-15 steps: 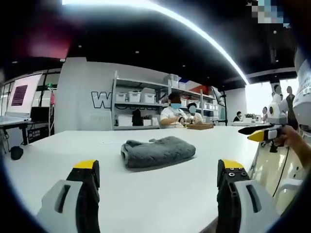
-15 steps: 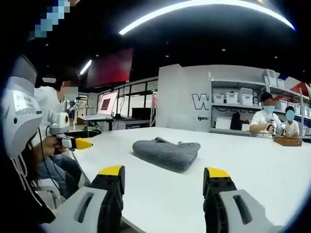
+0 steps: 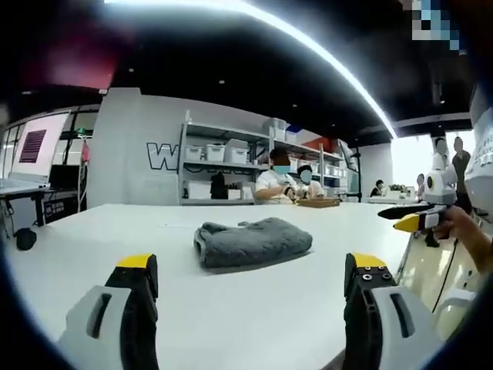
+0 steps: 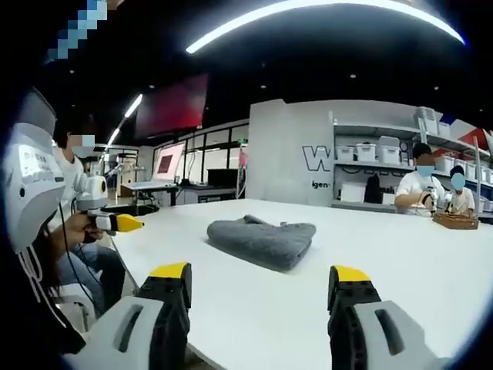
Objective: Open the folded towel by lifting each exposed corner and separating the folded layers until the towel lies flat within the target outline without major curled edges
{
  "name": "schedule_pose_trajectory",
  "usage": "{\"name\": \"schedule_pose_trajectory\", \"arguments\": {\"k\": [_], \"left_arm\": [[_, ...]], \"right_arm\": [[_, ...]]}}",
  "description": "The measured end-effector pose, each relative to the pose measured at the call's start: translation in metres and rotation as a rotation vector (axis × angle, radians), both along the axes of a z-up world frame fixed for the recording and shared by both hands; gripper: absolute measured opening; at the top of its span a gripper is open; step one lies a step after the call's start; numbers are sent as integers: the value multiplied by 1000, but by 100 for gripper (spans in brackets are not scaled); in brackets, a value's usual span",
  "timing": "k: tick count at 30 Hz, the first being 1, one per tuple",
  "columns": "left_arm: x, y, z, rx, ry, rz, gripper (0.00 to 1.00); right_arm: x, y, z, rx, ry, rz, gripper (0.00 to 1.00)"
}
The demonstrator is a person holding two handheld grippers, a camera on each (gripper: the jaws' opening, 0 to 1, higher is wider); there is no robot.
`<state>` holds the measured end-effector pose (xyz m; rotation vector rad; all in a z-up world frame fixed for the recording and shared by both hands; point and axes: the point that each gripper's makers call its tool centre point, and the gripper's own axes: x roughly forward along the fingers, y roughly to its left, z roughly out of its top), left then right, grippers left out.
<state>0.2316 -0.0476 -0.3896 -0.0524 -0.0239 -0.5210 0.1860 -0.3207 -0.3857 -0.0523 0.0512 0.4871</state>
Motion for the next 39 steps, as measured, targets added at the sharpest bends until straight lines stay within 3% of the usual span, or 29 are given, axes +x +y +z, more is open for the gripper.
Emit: {"name": "schedule_pose_trajectory", "arguments": {"k": [5, 10, 19, 39], "left_arm": [[5, 7, 6, -34, -1, 22, 99], [8, 11, 6, 20, -19, 33, 99], [8, 10, 8, 4, -18, 23, 99], [9, 16, 11, 46, -27, 36, 99]], "right_arm": [[3, -4, -4, 9, 8, -13, 70], [4, -4, -6, 5, 19, -16, 70], [3, 0, -4, -5, 15, -12, 69], [2, -9, -2, -8, 9, -31, 68]]}}
